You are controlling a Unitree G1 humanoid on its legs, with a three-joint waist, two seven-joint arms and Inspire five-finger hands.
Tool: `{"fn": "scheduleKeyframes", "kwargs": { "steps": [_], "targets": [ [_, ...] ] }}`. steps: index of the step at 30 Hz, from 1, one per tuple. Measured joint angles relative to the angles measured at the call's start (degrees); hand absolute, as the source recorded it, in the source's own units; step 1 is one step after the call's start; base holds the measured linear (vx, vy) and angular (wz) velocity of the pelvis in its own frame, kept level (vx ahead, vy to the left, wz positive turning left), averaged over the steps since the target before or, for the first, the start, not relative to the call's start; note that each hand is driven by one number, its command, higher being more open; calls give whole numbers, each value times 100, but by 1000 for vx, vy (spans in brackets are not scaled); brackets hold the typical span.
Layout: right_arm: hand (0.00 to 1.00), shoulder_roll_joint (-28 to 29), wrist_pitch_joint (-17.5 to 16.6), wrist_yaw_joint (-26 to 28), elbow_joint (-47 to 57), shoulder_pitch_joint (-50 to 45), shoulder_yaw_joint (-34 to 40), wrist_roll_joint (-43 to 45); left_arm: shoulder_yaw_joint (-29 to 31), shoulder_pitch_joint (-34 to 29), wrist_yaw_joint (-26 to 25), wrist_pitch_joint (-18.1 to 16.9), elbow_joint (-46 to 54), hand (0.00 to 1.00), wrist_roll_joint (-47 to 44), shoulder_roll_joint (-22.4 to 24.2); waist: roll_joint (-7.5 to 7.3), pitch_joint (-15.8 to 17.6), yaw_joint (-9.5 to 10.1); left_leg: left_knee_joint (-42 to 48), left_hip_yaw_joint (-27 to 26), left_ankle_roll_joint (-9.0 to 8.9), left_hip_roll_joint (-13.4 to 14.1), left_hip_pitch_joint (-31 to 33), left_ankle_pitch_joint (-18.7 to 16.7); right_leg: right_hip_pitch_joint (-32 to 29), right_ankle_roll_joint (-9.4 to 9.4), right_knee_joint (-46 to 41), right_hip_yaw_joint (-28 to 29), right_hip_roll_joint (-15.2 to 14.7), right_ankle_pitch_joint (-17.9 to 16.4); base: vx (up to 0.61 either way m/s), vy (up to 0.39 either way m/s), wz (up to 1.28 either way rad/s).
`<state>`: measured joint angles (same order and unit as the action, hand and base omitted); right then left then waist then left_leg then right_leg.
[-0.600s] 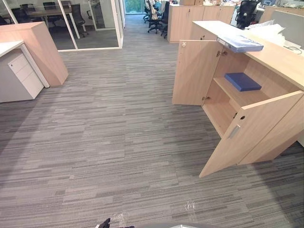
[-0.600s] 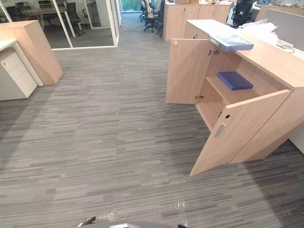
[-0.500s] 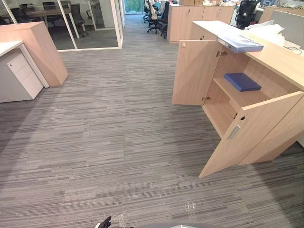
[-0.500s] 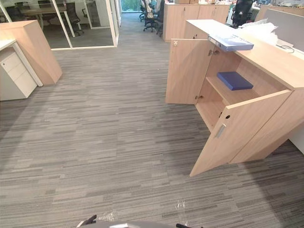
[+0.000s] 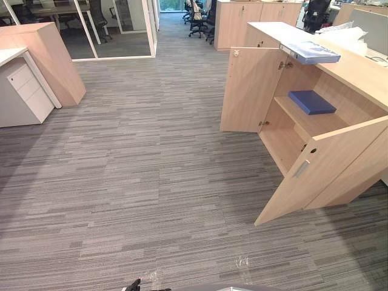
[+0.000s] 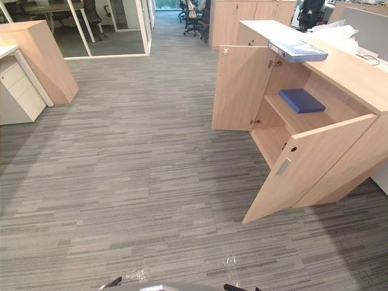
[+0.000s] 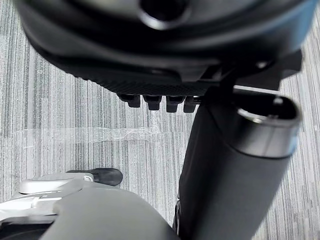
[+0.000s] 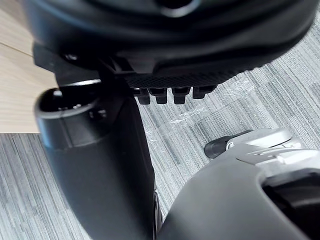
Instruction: Walk over to the cabinet, pick up the folder, carry it to the office cabinet, place the folder inside the office cabinet, then close the office cabinet door
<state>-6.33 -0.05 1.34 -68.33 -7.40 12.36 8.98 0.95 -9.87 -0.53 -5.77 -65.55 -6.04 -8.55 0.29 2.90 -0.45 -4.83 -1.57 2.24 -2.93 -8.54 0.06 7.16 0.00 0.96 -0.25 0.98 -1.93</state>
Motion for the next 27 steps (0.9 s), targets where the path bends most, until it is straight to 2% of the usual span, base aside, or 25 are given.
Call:
{"fn": "scheduleKeyframes", "kwargs": {
  "steps": [6, 8, 10, 12, 13, 14, 15, 17, 19, 20, 21, 22, 25, 27],
  "targets": [
    [100, 0, 0, 1, 5, 0, -7, 2, 83, 0, -19, -2, 19, 100, 51, 19, -24, 39, 0, 38, -13, -26, 4, 45, -26, -27, 2, -10, 9, 0, -5, 0, 0, 0],
    [100, 16, 0, 1, 14, 39, -10, 4, 348, 5, -39, -3, 106, 100, 140, 71, -41, 119, -1, 556, -32, -69, 14, 333, -305, -147, 24, -175, 10, -11, -90, 0, 0, 0],
    [100, 7, -3, 1, 84, 117, 25, 12, 693, 8, -90, -28, 424, 100, 146, 211, 16, 327, 6, 1958, -18, -61, 156, 987, -978, -337, -20, -602, -50, 86, -300, -37, -15, 6],
    [100, -11, -3, -11, 196, 103, 106, 8, 720, 16, -142, -47, 587, 100, 185, 281, 103, 421, 6, 2784, 33, -149, 297, 1343, -1345, -325, -60, -723, -151, 187, -361, -29, 6, 21],
    [100, -7, 0, -20, 231, 92, 132, -1, 719, 28, -166, -47, 626, 100, 225, 288, 97, 440, 6, 3000, 17, -208, 323, 1442, -1404, -304, -67, -720, -175, 188, -368, -18, 49, 26],
    [100, 14, 4, -41, 280, 88, 218, -5, 729, 27, -200, -55, 743, 100, 226, 302, 104, 503, 16, 3578, -147, -215, 430, 1731, -1590, -216, -85, -694, -182, 175, -390, 2, 75, 22],
    [100, 16, 20, -66, 284, 88, 231, -6, 753, 26, -214, -102, 831, 100, 225, 315, 101, 514, 22, 3970, -253, -218, 568, 1985, -1731, -192, -48, -710, -228, 109, -441, 18, 84, 20],
    [100, 20, 59, -73, 290, 92, 231, -64, 770, 15, -216, -178, 946, 100, 222, 318, 69, 530, 42, 4043, -247, -241, 649, 2246, -1742, -201, 11, -779, -247, -78, -575, 64, 133, 17],
    [100, -4, 110, -83, 354, 85, 231, -182, 770, -4, -219, -241, 1040, 100, 208, 338, 99, 530, 43, 3602, -100, -337, 760, 2509, -1648, -194, 278, -867, -242, -430, -784, 141, 267, 12],
    [100, -19, 114, -84, 385, 85, 231, -218, 770, -4, -223, -252, 1046, 100, 208, 352, 128, 537, 43, 3446, -38, -369, 802, 2544, -1609, -194, 372, -907, -228, -512, -851, 244, 420, 1],
    [100, -48, 124, -114, 462, 70, 224, -225, 773, -6, -247, -245, 1073, 100, 209, 389, 213, 545, 38, 3278, -271, -531, 935, 2536, -1226, -143, 568, -957, -179, -641, -987, 346, 462, -5],
    [100, -32, 138, -141, 519, 58, 212, -236, 770, -29, -273, -224, 1081, 100, 208, 378, 253, 519, 64, 3238, -564, -342, 810, 2469, -1120, -104, 675, -1044, -136, -826, -1028, 312, 394, -11],
    [100, 49, 159, -130, 577, 82, 321, -270, 771, -45, -329, -162, 1148, 100, 209, 374, 94, 399, 252, 3056, -1001, -70, 523, 2132, -1337, -102, 636, -1412, 17, -1148, -1025, 419, 334, -42],
    [100, 227, 186, -137, 579, 157, 566, -299, 769, -56, -334, -156, 1166, 100, 220, 329, -42, 256, 300, 2846, -1269, 1, 330, 1912, -1332, -109, 679, -1547, 44, -1357, -996, 372, 229, -50]
  ]
}}
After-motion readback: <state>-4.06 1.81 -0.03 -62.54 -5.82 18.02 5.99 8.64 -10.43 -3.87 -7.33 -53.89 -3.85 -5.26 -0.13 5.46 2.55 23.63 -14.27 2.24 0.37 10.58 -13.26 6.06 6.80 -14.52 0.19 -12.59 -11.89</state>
